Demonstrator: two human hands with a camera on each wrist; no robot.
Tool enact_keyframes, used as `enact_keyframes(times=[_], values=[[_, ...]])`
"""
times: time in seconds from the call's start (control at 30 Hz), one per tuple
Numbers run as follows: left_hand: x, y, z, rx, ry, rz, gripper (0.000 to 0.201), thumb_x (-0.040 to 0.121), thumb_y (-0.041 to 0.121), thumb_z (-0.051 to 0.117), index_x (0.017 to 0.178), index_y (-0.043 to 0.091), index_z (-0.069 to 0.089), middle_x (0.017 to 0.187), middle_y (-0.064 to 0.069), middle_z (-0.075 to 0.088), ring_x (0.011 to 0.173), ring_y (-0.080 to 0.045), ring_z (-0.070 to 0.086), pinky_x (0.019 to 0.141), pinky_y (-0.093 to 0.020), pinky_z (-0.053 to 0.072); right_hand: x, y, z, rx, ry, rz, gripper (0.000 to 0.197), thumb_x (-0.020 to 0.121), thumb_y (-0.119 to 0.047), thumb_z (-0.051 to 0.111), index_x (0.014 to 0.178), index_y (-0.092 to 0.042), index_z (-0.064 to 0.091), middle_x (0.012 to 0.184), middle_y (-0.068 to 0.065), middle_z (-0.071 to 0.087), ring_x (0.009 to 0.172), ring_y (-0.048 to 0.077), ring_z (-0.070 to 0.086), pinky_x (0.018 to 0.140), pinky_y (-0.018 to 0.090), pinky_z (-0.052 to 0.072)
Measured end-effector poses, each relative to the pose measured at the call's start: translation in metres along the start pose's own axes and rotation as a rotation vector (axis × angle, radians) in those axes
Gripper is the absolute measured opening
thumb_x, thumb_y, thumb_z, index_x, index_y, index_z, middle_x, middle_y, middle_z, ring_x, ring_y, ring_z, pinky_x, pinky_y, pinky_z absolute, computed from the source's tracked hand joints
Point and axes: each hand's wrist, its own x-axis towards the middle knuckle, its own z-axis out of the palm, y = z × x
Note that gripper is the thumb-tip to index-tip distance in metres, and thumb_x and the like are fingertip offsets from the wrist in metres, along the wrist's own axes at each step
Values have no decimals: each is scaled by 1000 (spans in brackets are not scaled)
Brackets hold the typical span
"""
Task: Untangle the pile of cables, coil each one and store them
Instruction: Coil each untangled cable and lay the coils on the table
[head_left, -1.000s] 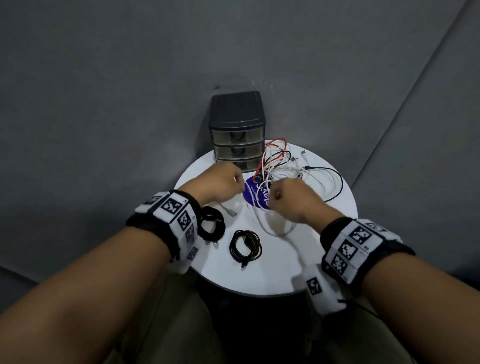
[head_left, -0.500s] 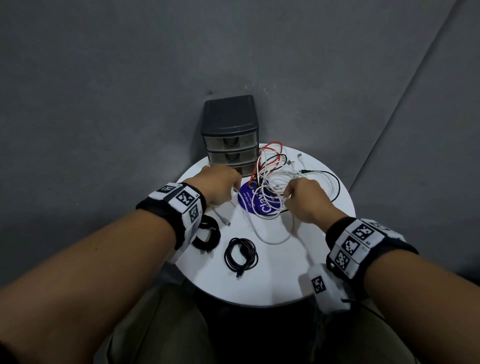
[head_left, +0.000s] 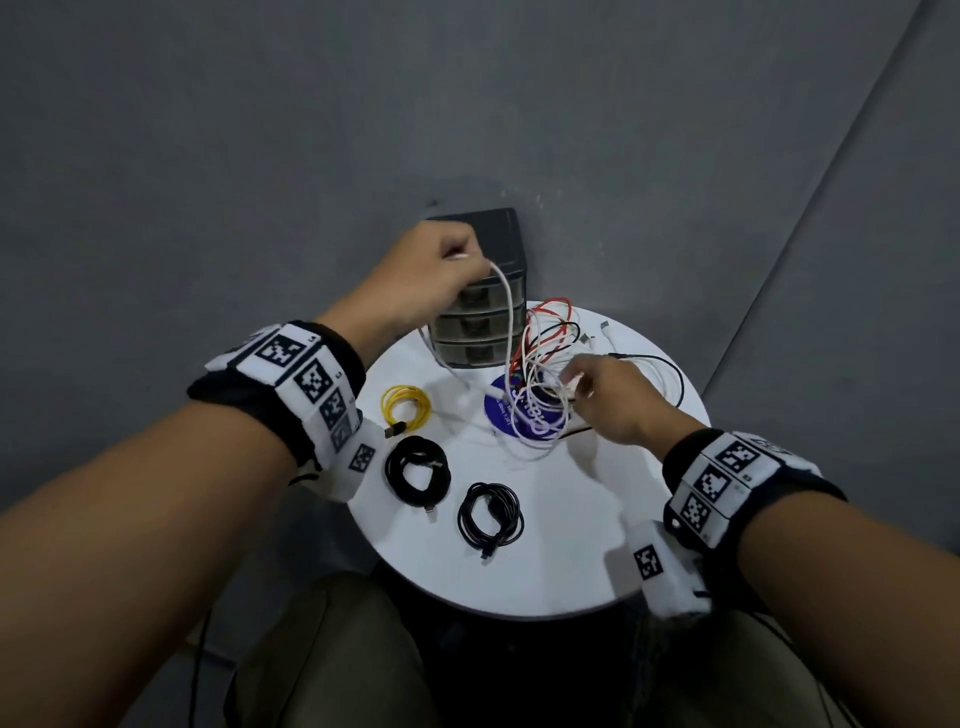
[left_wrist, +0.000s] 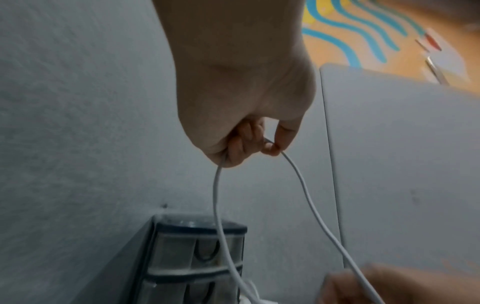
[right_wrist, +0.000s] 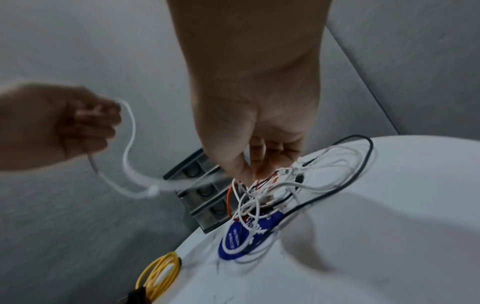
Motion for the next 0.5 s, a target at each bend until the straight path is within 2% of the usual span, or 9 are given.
enact_keyframes(times=[0.07, 0.1, 0.13, 0.17, 0.23, 0.3, 0.4, 0.47, 0.5], values=[[4, 12, -7, -120, 76, 72, 18, 82, 25, 62, 75, 9, 60, 69, -2, 54, 67, -9, 45, 64, -27, 35, -3, -2, -5, 46, 4, -65, 57, 85, -8, 71, 134, -27, 49, 100, -1, 63, 92, 24, 59, 76, 32, 45], [5, 18, -10, -161, 110, 106, 17, 83, 25, 62, 75, 10, 60, 69, -4, 53, 67, -10, 44, 63, -27, 34, -5, -3, -8, 74, 1, -98, 63, 84, -12, 76, 138, -28, 46, 105, -3, 60, 94, 23, 59, 77, 31, 44], [6, 24, -13, -196, 143, 136, 16, 84, 24, 62, 74, 13, 58, 67, 0, 52, 63, -8, 42, 60, -26, 33, -5, -2, -9, 71, -1, -131, 59, 86, -19, 77, 137, -28, 50, 110, -3, 59, 96, 20, 59, 78, 30, 43], [8, 30, -16, -225, 176, 157, 17, 86, 23, 63, 72, 17, 55, 61, 8, 50, 57, -5, 39, 56, -23, 32, -6, -3, -11, 46, 8, -162, 45, 89, -26, 75, 130, -28, 57, 111, -3, 59, 97, 19, 59, 78, 29, 42], [10, 39, -21, -265, 253, 182, 20, 90, 22, 62, 72, 24, 53, 51, 16, 44, 49, 0, 34, 50, -21, 28, -5, -6, -16, 43, 88, -171, 16, 96, -31, 65, 110, -24, 68, 103, 0, 63, 93, 21, 60, 75, 31, 41], [11, 46, -26, -338, 345, 199, 20, 92, 22, 60, 74, 24, 51, 48, 15, 41, 46, -1, 31, 47, -22, 26, -2, -7, -25, 153, 185, -139, 16, 100, -31, 59, 99, -17, 68, 95, 5, 66, 91, 27, 60, 78, 36, 46], [10, 54, -35, -489, 449, 198, 20, 95, 20, 57, 77, 21, 48, 49, 12, 35, 44, -6, 26, 43, -22, 21, 4, -9, -40, 277, 223, -116, 24, 103, -33, 54, 96, -15, 69, 93, 13, 68, 89, 34, 63, 83, 43, 52], [9, 55, -38, -541, 492, 184, 21, 96, 18, 55, 77, 21, 48, 50, 12, 35, 43, -6, 26, 43, -22, 20, 7, -15, -51, 346, 245, -129, 25, 104, -31, 51, 96, -19, 71, 97, 18, 70, 81, 35, 65, 77, 47, 55], [10, 55, -40, -538, 508, 169, 20, 95, 19, 55, 76, 21, 48, 50, 12, 36, 43, -6, 26, 43, -22, 21, 8, -21, -58, 381, 280, -149, 25, 105, -29, 49, 97, -20, 71, 98, 19, 70, 77, 32, 65, 72, 45, 55]])
